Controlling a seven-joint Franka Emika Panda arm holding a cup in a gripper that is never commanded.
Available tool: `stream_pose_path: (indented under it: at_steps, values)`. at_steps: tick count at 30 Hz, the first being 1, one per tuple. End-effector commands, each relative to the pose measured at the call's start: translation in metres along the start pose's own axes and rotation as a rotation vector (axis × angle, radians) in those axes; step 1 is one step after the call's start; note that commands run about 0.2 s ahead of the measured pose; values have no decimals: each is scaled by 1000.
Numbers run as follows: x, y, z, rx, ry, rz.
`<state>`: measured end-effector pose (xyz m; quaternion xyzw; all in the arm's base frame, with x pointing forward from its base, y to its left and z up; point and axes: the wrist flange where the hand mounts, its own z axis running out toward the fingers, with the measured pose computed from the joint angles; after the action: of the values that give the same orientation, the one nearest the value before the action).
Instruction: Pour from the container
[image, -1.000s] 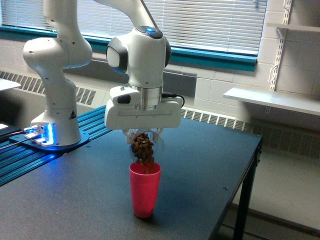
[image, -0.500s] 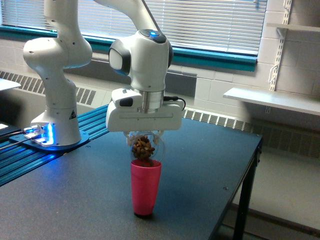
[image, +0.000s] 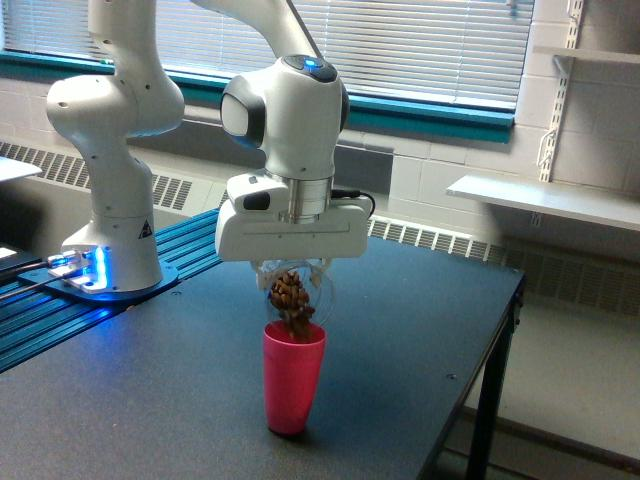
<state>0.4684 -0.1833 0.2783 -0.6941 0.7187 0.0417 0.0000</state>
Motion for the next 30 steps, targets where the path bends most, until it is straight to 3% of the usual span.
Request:
stream_pose_path:
  at_steps: [1, 30]
  values:
    - [4, 2, -5, 1, 1, 11]
    - [-2, 6, -8, -20, -11, -3]
